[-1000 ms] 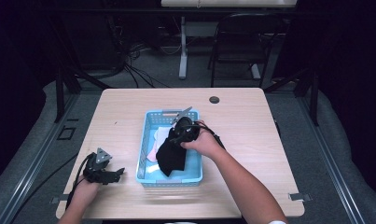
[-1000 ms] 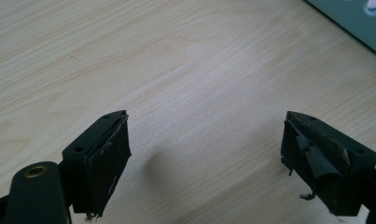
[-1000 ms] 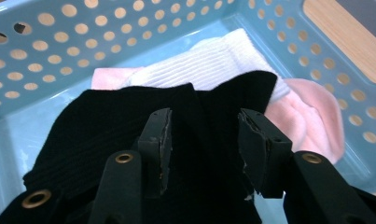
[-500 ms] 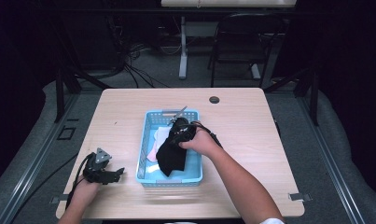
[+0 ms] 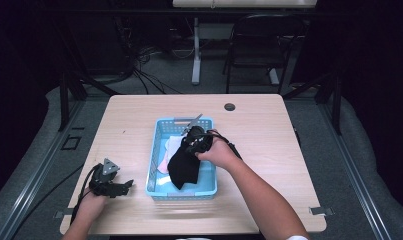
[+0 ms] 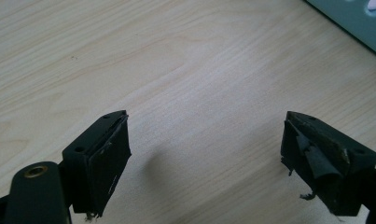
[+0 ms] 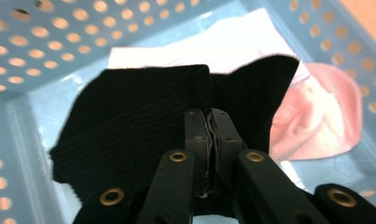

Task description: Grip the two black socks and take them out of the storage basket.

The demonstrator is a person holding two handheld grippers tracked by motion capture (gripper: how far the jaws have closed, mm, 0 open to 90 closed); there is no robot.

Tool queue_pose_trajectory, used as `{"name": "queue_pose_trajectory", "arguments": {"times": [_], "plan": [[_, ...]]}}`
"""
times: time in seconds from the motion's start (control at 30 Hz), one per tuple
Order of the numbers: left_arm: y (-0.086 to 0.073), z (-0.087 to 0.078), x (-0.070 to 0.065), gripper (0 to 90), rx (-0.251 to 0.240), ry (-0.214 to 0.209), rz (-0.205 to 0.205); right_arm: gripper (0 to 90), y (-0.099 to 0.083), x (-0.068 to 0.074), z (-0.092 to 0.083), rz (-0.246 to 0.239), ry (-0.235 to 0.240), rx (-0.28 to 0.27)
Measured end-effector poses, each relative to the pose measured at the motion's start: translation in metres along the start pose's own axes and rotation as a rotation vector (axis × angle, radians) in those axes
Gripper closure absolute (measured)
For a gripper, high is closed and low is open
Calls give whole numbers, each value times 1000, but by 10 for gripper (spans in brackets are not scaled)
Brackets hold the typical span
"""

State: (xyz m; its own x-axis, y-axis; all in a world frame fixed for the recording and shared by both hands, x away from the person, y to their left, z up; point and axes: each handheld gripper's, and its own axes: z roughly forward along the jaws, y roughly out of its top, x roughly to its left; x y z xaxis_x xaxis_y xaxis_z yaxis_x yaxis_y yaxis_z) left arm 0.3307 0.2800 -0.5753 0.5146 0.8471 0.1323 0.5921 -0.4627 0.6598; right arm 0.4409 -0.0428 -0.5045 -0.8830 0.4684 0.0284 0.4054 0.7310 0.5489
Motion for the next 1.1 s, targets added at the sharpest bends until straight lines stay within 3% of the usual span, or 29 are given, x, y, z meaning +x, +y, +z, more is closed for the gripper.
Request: {"name": "queue_pose_trajectory", "arguments": {"times": [0.57,0.8,1.1], "plan": [[0,1,-1,156,0,3,-1,879,6,32,-68,-35,40,-175],[0,0,-1,155,1,3,0,879,11,37,-96,-42,22,-267],[0,0,-1,156,1,4,0,879,15,43,-125,-68,-17,-302]]}}
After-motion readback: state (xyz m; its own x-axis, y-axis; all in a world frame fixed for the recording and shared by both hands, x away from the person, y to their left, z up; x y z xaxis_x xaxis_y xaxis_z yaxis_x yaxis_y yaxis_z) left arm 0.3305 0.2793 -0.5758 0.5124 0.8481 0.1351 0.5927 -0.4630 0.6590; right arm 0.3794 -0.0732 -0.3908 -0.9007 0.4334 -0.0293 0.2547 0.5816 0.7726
